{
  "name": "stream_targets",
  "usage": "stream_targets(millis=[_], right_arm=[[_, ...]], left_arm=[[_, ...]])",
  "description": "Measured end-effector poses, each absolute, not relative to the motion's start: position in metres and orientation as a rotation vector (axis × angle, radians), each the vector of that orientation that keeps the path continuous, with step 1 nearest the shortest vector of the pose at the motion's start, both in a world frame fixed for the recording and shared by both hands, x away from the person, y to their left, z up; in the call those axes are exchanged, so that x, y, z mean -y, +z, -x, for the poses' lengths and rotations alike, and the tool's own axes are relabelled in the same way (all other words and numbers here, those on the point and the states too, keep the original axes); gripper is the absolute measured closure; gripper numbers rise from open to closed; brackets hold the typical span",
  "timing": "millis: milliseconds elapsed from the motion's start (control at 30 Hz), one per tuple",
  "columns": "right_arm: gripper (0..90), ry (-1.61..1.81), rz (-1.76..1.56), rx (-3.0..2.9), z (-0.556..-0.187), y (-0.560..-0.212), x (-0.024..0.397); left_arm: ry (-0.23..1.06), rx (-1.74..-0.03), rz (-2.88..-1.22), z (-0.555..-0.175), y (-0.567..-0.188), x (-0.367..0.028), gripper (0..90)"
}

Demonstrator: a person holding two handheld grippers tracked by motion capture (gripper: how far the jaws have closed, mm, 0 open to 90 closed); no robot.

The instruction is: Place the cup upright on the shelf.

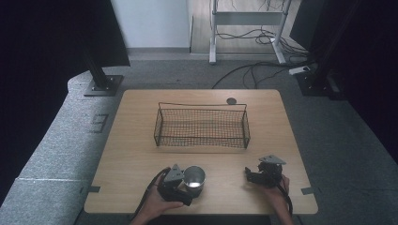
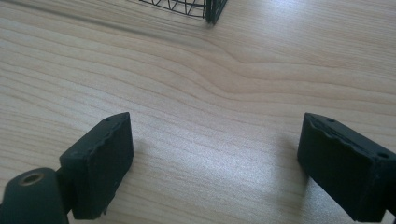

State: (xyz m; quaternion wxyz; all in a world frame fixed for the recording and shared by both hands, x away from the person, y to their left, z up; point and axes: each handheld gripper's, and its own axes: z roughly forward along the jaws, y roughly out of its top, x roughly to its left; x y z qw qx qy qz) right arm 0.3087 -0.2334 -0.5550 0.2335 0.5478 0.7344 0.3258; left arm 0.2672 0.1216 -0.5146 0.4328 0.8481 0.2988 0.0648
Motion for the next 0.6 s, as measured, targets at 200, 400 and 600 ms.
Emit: stream_targets(millis=[200,400,600], right_arm=[[10.5,0.894,-1.504,-2.017,-0.3087,-0.5550,0.2334],[10.6,0.895,-1.505,-2.016,-0.3087,-0.5550,0.2334],[10.6,0.895,-1.505,-2.016,-0.3087,-0.5550,0.2334]], left_arm=[[0.176,-0.747,-2.112,-0.2691,-0.5152,-0.1178,7.9],[0.194,-0.753,-2.106,-0.2719,-0.5186,-0.1140,8.9],[0.218,-0.755,-2.099,-0.2736,-0.5229,-0.1107,14.6]])
